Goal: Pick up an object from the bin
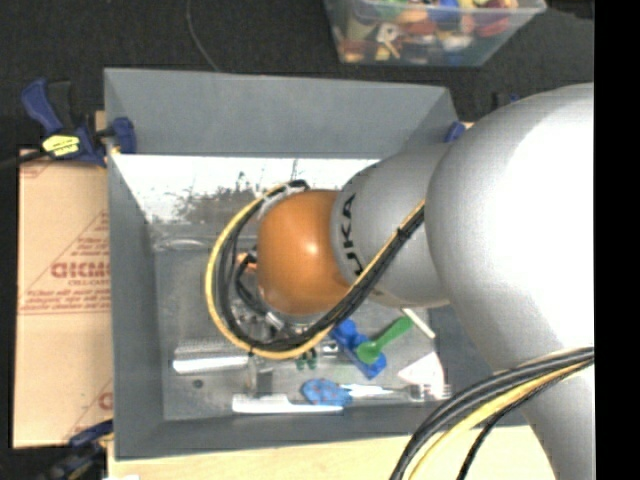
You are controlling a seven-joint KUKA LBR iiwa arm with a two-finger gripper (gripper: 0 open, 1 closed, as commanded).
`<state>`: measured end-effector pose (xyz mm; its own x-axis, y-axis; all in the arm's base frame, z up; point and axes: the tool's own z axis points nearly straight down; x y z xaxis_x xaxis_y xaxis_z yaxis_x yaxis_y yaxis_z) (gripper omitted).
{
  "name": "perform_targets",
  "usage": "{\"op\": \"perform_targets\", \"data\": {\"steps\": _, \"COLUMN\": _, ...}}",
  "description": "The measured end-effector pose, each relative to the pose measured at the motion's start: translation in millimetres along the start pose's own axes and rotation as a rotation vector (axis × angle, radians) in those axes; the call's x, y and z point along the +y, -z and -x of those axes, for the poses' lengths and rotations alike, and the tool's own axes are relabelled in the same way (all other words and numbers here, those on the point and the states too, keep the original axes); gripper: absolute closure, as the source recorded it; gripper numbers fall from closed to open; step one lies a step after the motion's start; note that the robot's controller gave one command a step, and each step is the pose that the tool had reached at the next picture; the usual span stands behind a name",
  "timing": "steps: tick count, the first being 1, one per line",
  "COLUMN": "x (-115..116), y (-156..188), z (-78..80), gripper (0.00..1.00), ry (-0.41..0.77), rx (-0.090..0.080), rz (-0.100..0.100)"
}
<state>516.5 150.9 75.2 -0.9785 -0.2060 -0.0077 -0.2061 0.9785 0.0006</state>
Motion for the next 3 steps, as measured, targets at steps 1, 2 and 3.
{"op": "perform_targets", "data": {"steps": 1, "x": 29.9, "y": -4.5, "z": -17.3, "gripper": 0.0, "ry": 0.041, "rx": 0.001, "rz": 0.0}}
{"op": "perform_targets", "data": {"steps": 2, "x": 11.6, "y": -8.6, "z": -1.3, "gripper": 0.0, "ry": 0.018, "rx": -0.005, "rz": 0.001}}
{"op": "perform_targets", "data": {"steps": 3, "x": 25.6, "y": -5.3, "z": -12.7, "gripper": 0.0, "ry": 0.037, "rx": -0.001, "rz": 0.002}}
